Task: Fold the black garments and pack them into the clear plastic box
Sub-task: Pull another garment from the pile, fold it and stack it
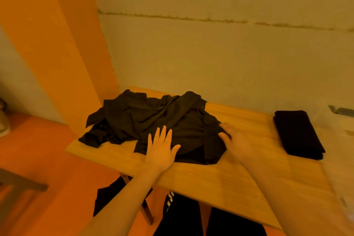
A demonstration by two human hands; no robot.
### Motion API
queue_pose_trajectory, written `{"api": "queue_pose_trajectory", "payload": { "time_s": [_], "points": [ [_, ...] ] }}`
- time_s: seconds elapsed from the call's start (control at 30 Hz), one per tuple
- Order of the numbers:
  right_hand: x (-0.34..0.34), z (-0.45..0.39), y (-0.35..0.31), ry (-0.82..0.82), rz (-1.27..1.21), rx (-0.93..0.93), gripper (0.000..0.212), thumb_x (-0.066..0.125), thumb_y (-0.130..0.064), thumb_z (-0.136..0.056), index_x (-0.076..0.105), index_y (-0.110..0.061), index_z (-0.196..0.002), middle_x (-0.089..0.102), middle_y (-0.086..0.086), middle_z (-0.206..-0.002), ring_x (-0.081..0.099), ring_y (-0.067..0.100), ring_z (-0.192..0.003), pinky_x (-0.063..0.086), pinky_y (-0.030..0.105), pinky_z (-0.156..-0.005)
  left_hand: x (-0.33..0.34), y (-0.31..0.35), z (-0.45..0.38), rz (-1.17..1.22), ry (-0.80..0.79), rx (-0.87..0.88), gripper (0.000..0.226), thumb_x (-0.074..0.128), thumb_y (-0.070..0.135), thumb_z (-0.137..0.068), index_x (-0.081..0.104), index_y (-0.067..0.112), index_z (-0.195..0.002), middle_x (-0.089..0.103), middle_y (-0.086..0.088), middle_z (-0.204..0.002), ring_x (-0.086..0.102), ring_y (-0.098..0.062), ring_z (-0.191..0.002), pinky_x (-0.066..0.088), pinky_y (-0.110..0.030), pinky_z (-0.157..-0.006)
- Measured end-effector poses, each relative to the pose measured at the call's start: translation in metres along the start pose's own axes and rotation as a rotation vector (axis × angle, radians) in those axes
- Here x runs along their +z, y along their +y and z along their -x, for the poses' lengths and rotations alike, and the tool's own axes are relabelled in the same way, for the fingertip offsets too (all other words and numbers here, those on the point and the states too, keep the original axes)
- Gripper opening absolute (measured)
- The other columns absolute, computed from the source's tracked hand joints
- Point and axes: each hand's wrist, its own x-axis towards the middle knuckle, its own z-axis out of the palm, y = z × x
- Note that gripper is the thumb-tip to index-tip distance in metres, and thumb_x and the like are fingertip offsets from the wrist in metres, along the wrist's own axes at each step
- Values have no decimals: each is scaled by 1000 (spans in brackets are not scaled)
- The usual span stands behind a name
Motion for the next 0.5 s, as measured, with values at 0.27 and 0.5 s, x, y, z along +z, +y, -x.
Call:
{"api": "queue_pose_trajectory", "payload": {
  "time_s": [0.27, 0.5],
  "points": [
    [54, 0, -3, -137, 292, -149, 62, 29, -46, -97, 7, -18, -149, 4, 0, -158, 0, 16, -145, 6, 35, -117, 13, 2, 12, -9, 4, -82, 67, 11, 55, -94, 2, 19, -150, -3, -4, -158, -7, -22, -145, -2, -42, -116],
    [71, -5, -2, -112, 355, -175, 63, 18, -51, -97, 2, -18, -149, -1, 1, -158, -6, 17, -144, -3, 40, -116, 11, 5, 10, -2, 13, -119, 60, 21, 47, -99, 3, 21, -150, -3, -2, -158, -8, -20, -145, -3, -40, -116]
  ]
}}
